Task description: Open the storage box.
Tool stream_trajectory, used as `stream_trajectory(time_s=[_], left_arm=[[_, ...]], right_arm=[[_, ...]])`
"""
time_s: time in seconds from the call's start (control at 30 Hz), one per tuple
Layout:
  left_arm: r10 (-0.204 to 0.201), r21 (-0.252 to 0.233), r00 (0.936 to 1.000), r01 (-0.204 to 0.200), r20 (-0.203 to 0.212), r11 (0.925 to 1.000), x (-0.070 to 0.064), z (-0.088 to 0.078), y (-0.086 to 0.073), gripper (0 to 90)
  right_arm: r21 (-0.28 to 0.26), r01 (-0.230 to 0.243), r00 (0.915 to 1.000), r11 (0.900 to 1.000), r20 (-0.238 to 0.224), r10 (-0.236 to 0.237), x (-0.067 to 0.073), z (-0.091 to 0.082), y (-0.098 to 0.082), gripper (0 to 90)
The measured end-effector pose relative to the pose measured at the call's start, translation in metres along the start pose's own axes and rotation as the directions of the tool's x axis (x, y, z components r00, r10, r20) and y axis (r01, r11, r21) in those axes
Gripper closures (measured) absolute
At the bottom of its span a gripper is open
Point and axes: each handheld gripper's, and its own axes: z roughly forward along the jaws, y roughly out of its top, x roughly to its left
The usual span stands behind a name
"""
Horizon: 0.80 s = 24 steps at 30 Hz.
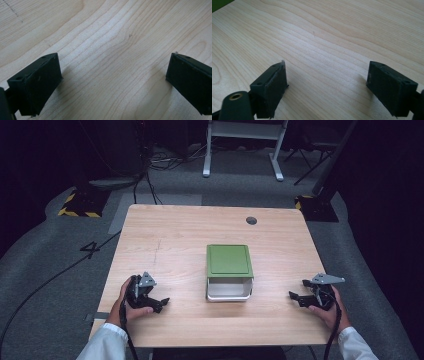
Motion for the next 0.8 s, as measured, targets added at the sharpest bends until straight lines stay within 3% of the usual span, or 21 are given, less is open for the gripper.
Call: stream_trajectory(time_s=[0.37, 0.5, 0.6, 0.7, 0.8], left_arm=[[0.000, 0.000, 1.0000, 0.000, -0.001, 1.0000, 0.000, 0.000, 0.000, 0.2], [0.000, 0.000, 1.0000, 0.000, -0.001, 1.0000, 0.000, 0.000, 0.000, 0.2], [-0.003, -0.001, 1.0000, 0.003, -0.004, 1.0000, 0.000, 0.000, 0.000, 0.2], [-0.003, -0.001, 1.0000, 0.003, -0.004, 1.0000, 0.000, 0.000, 0.000, 0.2], [-0.003, -0.001, 1.0000, 0.003, -0.004, 1.0000, 0.000, 0.000, 0.000, 0.2]], right_arm=[[0.010, 0.014, 0.9999, 1.000, -0.005, -0.014, 0.001, -0.002, 0.000, 17.3], [0.018, 0.051, 0.9985, 0.999, -0.018, -0.051, 0.007, -0.004, 0.005, 18.2], [-0.019, 0.106, 0.9916, 0.994, -0.073, -0.107, 0.021, -0.011, 0.016, 18.2], [-0.029, 0.127, 0.9873, 0.991, -0.093, -0.129, 0.029, -0.014, 0.022, 18.4], [-0.052, 0.157, 0.9772, 0.986, -0.136, -0.163, 0.042, -0.019, 0.031, 19.2]])
